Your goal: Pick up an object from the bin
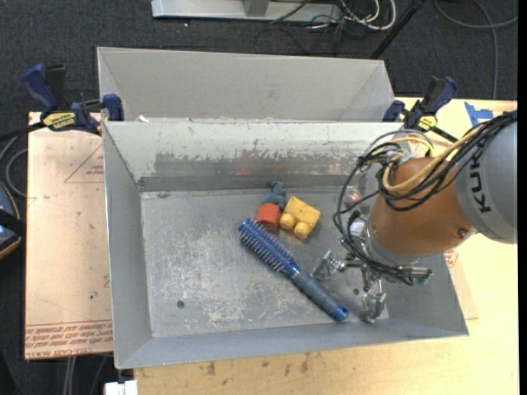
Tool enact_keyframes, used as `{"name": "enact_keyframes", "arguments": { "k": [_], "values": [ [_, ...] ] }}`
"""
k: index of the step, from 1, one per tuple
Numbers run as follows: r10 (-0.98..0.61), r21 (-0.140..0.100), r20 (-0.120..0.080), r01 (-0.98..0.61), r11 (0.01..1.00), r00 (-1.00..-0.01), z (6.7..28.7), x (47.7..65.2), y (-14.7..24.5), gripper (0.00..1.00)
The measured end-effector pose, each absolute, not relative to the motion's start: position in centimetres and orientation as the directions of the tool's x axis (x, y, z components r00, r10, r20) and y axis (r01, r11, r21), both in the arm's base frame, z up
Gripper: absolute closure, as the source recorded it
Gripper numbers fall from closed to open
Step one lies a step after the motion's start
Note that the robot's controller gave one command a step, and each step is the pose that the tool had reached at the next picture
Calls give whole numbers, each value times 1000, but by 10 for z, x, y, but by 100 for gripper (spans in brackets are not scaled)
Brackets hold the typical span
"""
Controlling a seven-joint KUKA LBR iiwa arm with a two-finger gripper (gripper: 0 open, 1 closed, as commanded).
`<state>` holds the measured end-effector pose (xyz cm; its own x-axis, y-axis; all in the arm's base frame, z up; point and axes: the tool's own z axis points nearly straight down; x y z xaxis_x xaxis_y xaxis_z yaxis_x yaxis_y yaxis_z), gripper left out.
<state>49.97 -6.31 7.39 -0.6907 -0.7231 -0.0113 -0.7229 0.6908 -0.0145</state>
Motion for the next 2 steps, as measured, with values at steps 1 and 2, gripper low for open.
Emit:
{"name": "enact_keyframes", "arguments": {
  "k": [1, 2],
  "values": [
    [-786, -19, -13, -785, 619, -619, 75, 494, -35, 0],
    [-811, -24, -16, -810, 586, -585, 75, 491, -4, 0]
  ]
}}
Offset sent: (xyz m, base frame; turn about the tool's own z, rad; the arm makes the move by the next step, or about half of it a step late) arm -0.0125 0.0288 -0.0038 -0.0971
